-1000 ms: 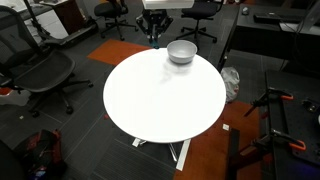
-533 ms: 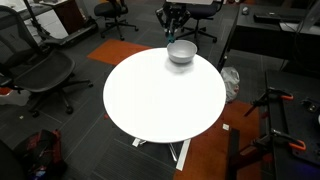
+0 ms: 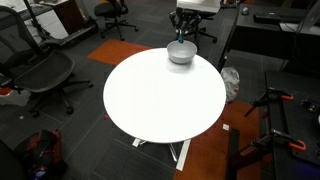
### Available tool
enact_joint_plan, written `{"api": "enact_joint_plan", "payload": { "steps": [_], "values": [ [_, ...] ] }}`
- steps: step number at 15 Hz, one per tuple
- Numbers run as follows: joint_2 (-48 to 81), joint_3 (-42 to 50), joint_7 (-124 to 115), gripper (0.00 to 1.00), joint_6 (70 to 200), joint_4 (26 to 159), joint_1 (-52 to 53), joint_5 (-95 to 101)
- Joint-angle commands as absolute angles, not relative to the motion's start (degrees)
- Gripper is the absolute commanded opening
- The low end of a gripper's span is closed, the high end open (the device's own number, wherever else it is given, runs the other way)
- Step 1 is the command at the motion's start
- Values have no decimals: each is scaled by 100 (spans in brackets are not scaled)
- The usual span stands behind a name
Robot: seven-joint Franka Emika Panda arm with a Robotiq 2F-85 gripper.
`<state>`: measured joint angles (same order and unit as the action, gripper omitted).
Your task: Put the marker in the bowl
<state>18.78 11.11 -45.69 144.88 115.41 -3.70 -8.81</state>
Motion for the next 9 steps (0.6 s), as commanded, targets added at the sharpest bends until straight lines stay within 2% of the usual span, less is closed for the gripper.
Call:
{"api": "enact_joint_plan", "payload": {
  "steps": [1,9],
  "values": [
    [1846,1152,-4735,5,14612,11662,-485,-1077],
    [2285,1141,-4721,5,14607,11484,-763,-1588]
  ]
}}
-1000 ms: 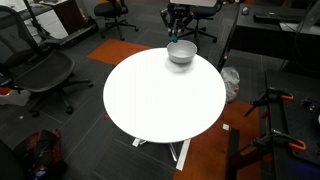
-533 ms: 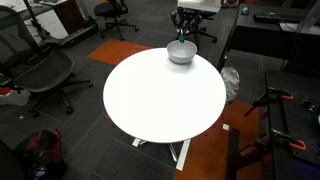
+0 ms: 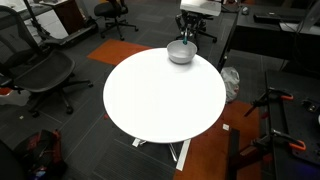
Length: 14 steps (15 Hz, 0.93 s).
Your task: Put the marker in the bowl
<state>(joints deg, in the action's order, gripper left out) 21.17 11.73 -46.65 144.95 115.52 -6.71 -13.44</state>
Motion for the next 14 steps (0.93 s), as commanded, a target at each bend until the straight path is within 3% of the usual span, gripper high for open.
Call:
{"api": "enact_joint_plan", "payload": {
  "steps": [1,14],
  "values": [
    [2358,1136,-4719,5,14599,11454,-794,-1669],
    [3037,1172,-4916,5,14690,10750,-1032,-2104]
  ]
}}
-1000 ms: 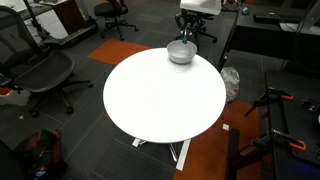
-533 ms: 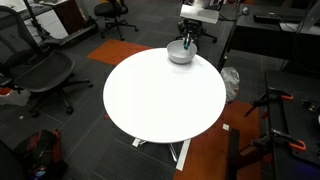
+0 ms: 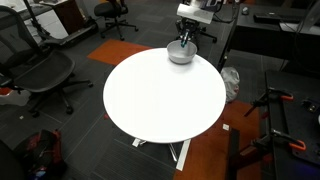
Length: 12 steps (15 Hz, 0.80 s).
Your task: Put the marker in the bowl
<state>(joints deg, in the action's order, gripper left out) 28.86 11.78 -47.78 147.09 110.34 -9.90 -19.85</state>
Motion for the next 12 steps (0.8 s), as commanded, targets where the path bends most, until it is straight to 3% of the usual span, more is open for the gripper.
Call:
{"api": "enact_joint_plan", "payload": {
  "steps": [1,3,9,12],
  "values": [
    [3070,1162,-4903,44,14665,10688,-1048,-2103],
    [3139,1161,-4919,50,14649,10588,-1052,-2092],
    [2955,1136,-4845,95,14715,10709,-1025,-2093],
    [2657,1202,-4916,100,14745,10984,-894,-1981]
  ]
}}
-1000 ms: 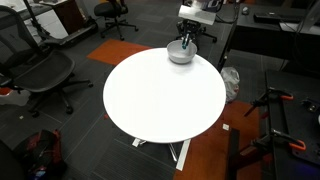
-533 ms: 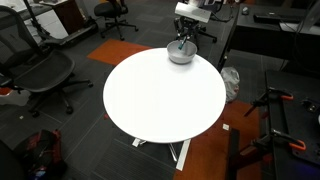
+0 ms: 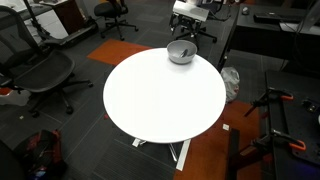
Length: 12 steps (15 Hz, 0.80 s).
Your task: Put the marker in the bowl
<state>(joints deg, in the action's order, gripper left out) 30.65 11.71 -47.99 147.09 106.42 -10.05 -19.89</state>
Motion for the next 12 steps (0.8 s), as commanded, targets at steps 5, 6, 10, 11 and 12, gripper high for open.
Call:
{"api": "enact_joint_plan", "payload": {
  "steps": [5,6,10,11,12],
  "values": [
    [1812,1248,-5005,100,14826,11700,-648,-1858],
    [1573,1292,-5094,100,14818,11901,-559,-1755],
    [661,1356,-5677,100,14836,12622,-346,-1110],
    [425,1347,-5888,100,14842,12797,-312,-865],
    [236,1357,-6220,100,14828,12932,-286,-529]
  ]
}}
